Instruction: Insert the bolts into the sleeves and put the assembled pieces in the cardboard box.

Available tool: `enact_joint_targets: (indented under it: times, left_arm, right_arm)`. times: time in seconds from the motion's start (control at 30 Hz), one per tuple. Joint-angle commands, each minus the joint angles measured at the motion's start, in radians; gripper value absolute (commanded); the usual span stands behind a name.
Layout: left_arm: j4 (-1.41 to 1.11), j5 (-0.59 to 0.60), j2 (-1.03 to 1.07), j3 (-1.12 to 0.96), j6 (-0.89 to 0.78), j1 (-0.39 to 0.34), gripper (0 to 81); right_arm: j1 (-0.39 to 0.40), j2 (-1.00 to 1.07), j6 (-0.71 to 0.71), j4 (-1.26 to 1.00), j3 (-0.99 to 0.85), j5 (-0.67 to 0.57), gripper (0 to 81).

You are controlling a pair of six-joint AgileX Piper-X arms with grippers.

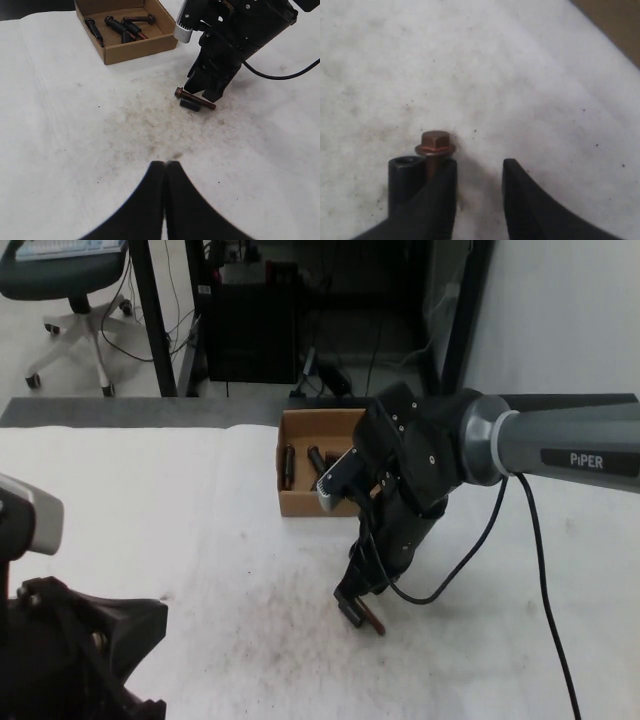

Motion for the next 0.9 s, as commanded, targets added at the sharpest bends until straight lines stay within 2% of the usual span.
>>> enact_joint_targets:
  times: [0.0, 0.87]
  left_arm:
    - [-0.007, -0.009, -0.005, -0.002, -0.006, 0.001, 0.3]
    - [-0.007, -0.009, -0.005, -0.002, -0.006, 0.001, 0.3]
  right_arm:
    - [0.0, -0.017, -0.005, 0.051, -0.007, -0.023, 30.0]
    - [0.002, -0.039, -0.005, 0.085, -0.093, -0.051, 30.0]
